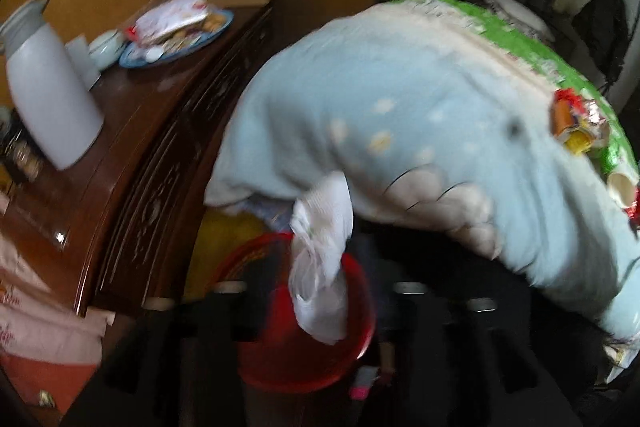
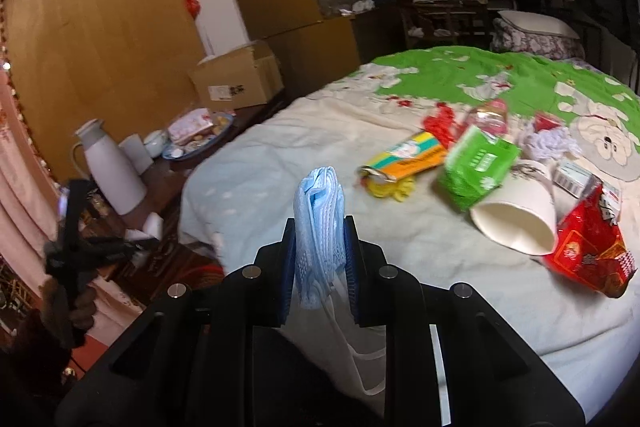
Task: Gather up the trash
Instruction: 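Carry tissue and mask to the red wastebasket and open both tools over it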
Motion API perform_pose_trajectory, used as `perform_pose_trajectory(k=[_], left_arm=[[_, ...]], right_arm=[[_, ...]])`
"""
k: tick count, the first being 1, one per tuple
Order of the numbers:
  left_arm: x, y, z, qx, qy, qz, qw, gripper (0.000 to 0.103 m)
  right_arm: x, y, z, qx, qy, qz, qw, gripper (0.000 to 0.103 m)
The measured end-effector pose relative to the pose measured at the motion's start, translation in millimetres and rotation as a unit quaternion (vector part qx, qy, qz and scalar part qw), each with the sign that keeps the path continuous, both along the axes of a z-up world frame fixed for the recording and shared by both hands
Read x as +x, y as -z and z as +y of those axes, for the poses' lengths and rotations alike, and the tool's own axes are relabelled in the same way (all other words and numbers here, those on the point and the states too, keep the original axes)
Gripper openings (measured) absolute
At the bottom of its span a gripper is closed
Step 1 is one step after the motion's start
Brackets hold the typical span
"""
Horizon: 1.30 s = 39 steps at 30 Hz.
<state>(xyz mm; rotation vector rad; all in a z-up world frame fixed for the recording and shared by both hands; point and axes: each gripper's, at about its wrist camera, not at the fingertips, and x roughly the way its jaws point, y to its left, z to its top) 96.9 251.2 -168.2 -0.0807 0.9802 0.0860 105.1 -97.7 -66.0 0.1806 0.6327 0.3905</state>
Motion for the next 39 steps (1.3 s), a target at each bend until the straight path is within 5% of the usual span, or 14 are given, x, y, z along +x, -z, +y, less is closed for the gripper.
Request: perform_pose_trajectory(k=[1,7,19,22,25,39], left_arm=[[-3.7,4.4,7.1,-0.003,-0.011,0.009,0.9999,0.081],[-19.5,11.7,35.9,-0.032,-0.029,0.017,0.9989,0.092],[-26.1,27.4,108.8,-0.056,-0.128,0.0,0.9902,0.095],[-29.0,35.0,123.8,-0.059,-0.146,0.002,0.9876,0.095],[-31.5,39.9,131.8,-0.066,-0.153,0.004,0.986,0.095],[-32.4,18.2,107.5,-0.045,-0.126,-0.018,0.9909,0.095]], right_arm=[[-1.2,-3.1,10.3,0.0,-0.012,0.002,1.0,0.023],[1.7,-6.3,70.0,-0.015,-0.075,0.015,0.997,0.023],[29.9,30.3,230.8,-0.077,-0.239,0.088,0.964,0.027],[37.8,41.3,259.9,-0.08,-0.264,0.115,0.954,0.047],[39.3,45.0,272.7,-0.082,-0.272,0.122,0.951,0.068],[26.0,23.8,238.0,-0.076,-0.234,0.096,0.965,0.069]])
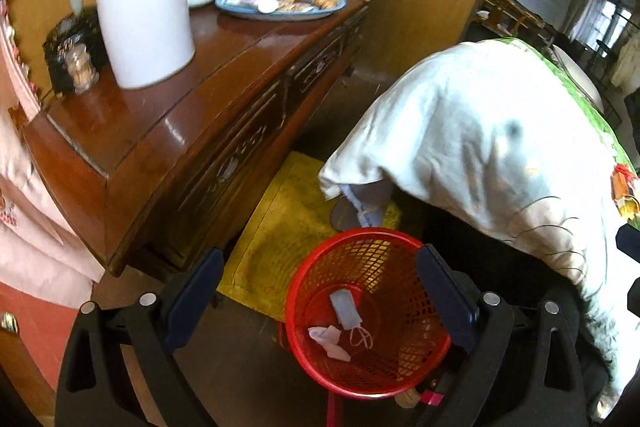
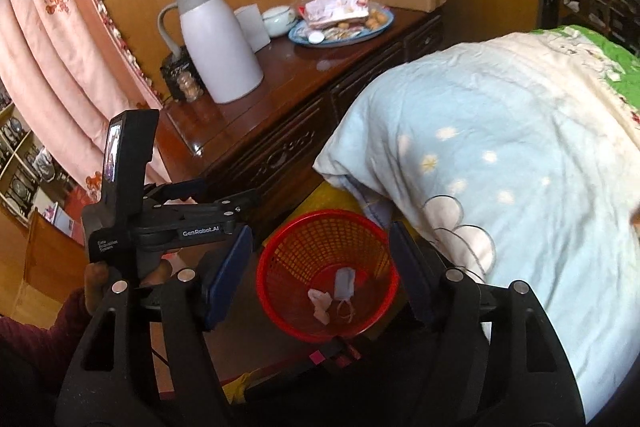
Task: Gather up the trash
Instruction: 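Carry tissue and mask to the red wastebasket and open both tools over it, then grasp the striped snack bag with the left tool while the right tool grasps the red chip bag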
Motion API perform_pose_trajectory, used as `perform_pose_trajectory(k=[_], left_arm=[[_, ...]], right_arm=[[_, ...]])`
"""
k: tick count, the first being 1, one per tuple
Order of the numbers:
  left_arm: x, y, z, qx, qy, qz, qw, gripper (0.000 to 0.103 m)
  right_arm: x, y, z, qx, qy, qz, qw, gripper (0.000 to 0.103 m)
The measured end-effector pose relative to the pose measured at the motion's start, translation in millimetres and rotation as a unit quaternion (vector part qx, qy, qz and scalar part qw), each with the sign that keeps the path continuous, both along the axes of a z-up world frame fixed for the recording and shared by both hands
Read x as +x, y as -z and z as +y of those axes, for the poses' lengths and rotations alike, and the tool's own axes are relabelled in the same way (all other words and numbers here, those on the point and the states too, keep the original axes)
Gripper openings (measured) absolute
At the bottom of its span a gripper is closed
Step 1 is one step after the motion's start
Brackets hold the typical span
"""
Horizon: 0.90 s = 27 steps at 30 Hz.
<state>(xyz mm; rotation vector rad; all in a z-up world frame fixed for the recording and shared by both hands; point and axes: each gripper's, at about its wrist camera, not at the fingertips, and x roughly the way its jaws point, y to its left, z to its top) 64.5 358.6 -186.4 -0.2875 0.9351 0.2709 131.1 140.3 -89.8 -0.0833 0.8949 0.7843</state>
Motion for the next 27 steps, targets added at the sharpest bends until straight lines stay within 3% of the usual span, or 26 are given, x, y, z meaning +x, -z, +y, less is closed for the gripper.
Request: perform_pose_trajectory(k=[15,20,27], left_arm=[[-24.6,-89.0,-92.5,0.086,0.077,-0.08,0.9901,0.097],[-30.0,-108.8,-140.2,0.116,0.119,-0.096,0.9814,0.097],[-6.2,-115.0,-205.3,0.111,0.185,-0.089,0.9724,0.097]], right_arm=[[-53.8,-52.5,-113.4,0.054,0.11,-0.085,0.989,0.082],[-70.0,-60.1,-175.9,0.057,0.174,-0.113,0.977,0.086],[-75.2,-42.8,-274.2,0.045,0.291,-0.116,0.949,0.088]])
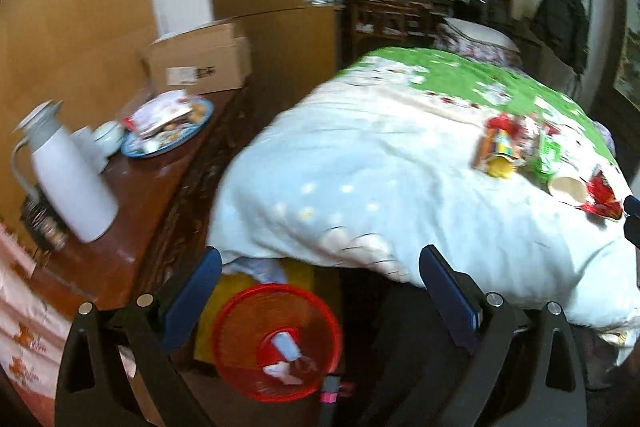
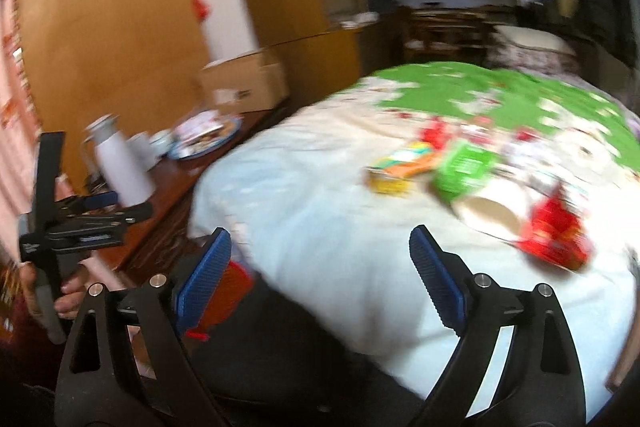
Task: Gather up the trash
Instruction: 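Grasp the striped snack bag with the left tool while the right tool grasps the red chip bag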
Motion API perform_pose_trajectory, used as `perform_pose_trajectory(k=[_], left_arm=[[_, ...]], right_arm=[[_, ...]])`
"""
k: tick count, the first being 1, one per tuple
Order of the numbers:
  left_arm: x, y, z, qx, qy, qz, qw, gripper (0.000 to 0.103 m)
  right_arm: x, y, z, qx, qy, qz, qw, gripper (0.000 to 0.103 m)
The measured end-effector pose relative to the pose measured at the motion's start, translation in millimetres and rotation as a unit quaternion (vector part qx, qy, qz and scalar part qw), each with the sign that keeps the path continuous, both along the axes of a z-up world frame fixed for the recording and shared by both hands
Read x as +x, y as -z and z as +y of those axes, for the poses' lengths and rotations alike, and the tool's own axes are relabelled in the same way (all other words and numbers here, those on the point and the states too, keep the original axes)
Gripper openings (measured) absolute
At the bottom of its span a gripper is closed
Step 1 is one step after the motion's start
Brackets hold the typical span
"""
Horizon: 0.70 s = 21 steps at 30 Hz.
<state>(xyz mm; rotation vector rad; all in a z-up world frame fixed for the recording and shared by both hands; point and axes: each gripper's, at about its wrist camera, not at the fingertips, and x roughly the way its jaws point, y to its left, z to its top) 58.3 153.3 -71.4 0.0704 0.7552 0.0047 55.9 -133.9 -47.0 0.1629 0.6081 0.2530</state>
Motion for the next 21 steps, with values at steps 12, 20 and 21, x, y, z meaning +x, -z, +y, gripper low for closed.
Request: perform_pose_trajectory(k=[12,20,21], left_arm=[[123.7,46.2,-120.4,-0.03,0.105,0.089,0.9901,0.097],[184.4,56.0,-206.7,-0.008,0.191,0.081,0.9782,0.097],[189.9,58.0,-215.7,0.0,0.198,0.078,0.9771,0.097]], right_arm=[[26.7,77.5,-113.9,0.054,0.137,0.083,0.986,0.088],[33.7,100.4,-138.0,0.052,0.158,0.09,0.982,0.088],[33.9,102.5,-139.1,0.053,0.158,0.09,0.982,0.088]])
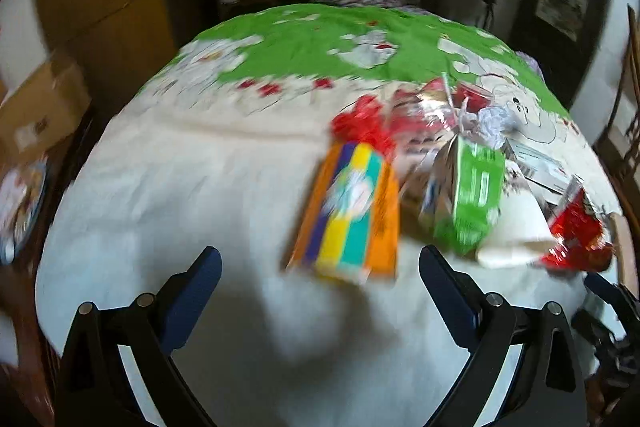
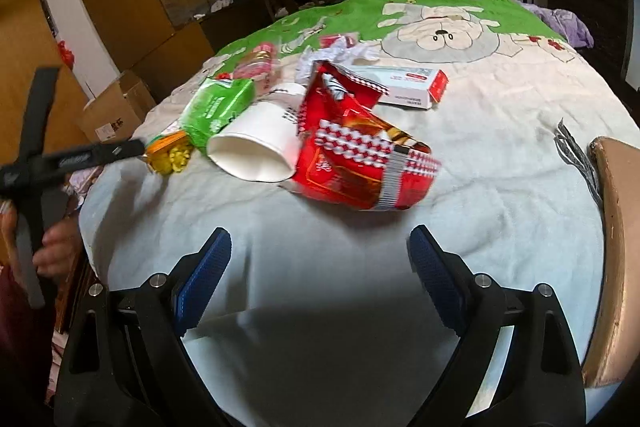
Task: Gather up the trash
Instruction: 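Grasp the striped snack bag with the left tool while the right tool grasps the red chip bag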
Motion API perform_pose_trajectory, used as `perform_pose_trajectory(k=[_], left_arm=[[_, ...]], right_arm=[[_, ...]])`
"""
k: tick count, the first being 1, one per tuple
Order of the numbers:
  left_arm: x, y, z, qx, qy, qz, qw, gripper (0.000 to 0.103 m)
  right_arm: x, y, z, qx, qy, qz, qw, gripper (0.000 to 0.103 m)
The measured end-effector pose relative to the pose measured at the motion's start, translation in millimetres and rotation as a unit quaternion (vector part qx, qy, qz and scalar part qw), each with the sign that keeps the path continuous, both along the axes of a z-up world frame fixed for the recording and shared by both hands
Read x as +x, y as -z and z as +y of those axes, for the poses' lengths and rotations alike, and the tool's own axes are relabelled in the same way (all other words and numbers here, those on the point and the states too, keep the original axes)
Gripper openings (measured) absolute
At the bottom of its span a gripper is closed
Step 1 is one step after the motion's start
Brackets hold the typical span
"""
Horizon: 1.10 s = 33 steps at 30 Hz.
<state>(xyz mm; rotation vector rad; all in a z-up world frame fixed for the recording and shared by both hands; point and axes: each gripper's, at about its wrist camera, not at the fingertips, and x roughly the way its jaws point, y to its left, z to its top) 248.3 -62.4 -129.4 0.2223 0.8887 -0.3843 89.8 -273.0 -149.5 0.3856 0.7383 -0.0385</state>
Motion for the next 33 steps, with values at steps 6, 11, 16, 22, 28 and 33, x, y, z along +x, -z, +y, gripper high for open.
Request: perform_pose_trajectory(k=[6,11,16,22,28,33], left_arm=[[45.0,28.1,-28.9,0.02,0.013,0.033,0.9992,0.097],[47.8,35.7,-3.6,-0.017,0.007,0.058,0.9982,0.055],[25.1,26.4,40.0,-0.032,-0.013,0.058,0.9977,0.052],[2.5,15.1,58.9,-0.041,-0.013,0.05,0.9979,0.094],[19.0,23.8,38.5,-0.029,-0.001,0.055,0.9981,0.095],[32.1,34.0,28.8,-0.034,0.004,0.087,0.9956,0.094]], right_arm=[[-0.1,3.2,-0.8,-0.005,0.0,0.002,1.0,0.088],[1.1,6.9,1.0,-0.015,-0.001,0.004,1.0,0.088],[0.7,6.8,3.9,-0.021,-0.001,0.003,1.0,0.089],[1.3,6.9,3.2,-0.014,-0.001,0.003,1.0,0.091],[1.7,5.7,1.9,-0.007,0.001,0.005,1.0,0.091],[2.6,5.9,1.9,-0.007,-0.001,0.005,1.0,0.092]])
